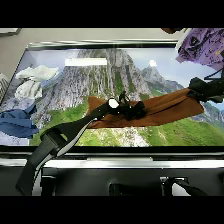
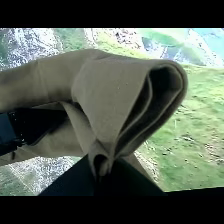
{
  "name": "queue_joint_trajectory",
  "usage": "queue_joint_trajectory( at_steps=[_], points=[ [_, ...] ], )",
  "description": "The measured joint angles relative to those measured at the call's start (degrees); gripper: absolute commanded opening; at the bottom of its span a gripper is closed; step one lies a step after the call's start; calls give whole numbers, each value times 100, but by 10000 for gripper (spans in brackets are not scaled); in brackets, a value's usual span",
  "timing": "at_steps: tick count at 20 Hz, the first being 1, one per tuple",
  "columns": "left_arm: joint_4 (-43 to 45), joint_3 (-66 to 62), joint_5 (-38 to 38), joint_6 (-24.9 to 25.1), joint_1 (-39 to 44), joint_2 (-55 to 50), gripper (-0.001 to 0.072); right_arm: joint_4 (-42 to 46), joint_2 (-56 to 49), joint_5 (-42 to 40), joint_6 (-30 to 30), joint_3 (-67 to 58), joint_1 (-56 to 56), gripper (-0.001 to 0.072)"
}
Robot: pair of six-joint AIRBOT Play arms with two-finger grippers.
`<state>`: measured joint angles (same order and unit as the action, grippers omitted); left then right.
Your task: Fold the clothes and pants, and hang the long-sleeved shirts on hangers.
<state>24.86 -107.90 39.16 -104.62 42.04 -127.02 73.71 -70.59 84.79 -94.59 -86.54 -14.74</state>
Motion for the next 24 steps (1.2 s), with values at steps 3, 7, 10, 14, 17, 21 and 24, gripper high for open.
queue_joint_trajectory(
  at_steps=[3, 7, 10, 14, 17, 21, 24],
  points=[
    [-26, -39, 57, -63, -63, -2, 15, -42, 2, 26, 0, -13, 0, 33],
    [264, -55, 533, -101, -503, 339, 14, -289, 2, -4, -76, -15, 15, 32],
    [1095, -59, 1185, -356, -1071, 916, 15, -595, 0, -175, -308, -15, 245, 32],
    [2675, -61, 2452, -549, -1950, 1888, 16, -758, -103, -577, -852, -15, 1049, 32],
    [3829, -61, 3429, -577, -2562, 2594, 16, -804, -295, -1126, -1403, -15, 1947, 32],
    [4765, -61, 4256, -343, -3244, 3327, 16, -841, -721, -2033, -2103, -15, 3158, 32],
    [5042, -61, 4564, -175, -3602, 3657, 17, -863, -1115, -2677, -2479, -15, 3904, 32]
  ],
)
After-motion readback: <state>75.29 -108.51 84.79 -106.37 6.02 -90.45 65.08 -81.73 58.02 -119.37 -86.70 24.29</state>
